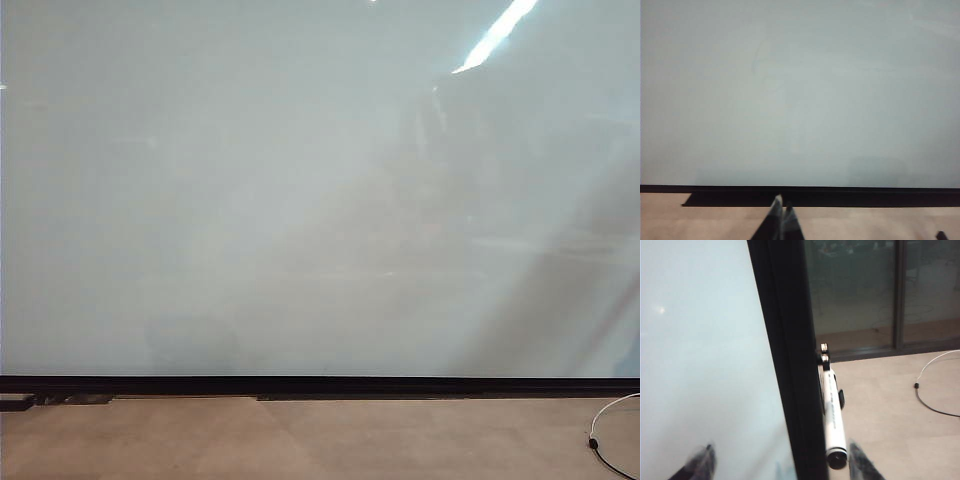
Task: Pick up the pen on the shelf to the right of the whiteboard and draw a straight line.
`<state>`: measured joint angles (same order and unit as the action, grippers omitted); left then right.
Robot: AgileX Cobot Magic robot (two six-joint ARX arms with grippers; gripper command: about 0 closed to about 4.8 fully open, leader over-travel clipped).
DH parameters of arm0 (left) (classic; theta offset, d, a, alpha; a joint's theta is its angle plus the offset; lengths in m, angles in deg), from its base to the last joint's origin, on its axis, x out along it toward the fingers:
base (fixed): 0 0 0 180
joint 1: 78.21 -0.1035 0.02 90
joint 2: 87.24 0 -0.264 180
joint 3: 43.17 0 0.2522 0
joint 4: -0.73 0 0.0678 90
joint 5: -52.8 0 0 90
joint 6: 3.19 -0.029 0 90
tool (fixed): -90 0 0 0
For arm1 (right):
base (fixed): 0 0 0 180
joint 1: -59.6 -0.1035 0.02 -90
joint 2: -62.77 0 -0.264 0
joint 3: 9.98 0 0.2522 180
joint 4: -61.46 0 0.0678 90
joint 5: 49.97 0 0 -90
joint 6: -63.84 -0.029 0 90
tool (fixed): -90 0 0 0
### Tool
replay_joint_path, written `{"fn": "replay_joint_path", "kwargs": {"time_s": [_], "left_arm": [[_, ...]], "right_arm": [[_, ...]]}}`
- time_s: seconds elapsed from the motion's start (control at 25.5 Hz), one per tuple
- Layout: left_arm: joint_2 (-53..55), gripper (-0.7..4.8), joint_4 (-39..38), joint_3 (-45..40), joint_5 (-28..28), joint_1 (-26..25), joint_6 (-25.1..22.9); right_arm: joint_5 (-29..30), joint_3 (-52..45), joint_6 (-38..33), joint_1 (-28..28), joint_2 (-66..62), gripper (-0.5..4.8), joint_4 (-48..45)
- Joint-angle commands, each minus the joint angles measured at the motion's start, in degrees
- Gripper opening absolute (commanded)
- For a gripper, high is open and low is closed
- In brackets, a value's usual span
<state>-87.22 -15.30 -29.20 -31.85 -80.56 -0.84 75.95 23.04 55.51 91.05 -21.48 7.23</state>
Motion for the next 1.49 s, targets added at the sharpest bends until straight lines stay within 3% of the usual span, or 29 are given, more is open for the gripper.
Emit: {"fn": "replay_joint_path", "kwargs": {"time_s": [0.04,0.27,0.51,1.49], "left_arm": [[0.0,-0.05,0.52,0.22,5.86,0.04,1.55],[0.0,-0.05,0.44,0.22,10.05,0.04,1.51],[0.0,-0.05,-0.55,0.22,9.97,0.02,1.07],[0.0,-0.05,-0.74,0.22,9.92,-0.02,-2.21]], "right_arm": [[-3.98,0.24,5.01,-1.44,-6.21,4.06,-7.72],[-3.85,2.19,5.2,-1.01,-14.4,4.1,-12.7],[0.24,7.1,5.75,-1.05,-20.79,4.09,-12.74],[3.96,13.92,8.83,-0.46,-28.61,3.87,-13.05]]}}
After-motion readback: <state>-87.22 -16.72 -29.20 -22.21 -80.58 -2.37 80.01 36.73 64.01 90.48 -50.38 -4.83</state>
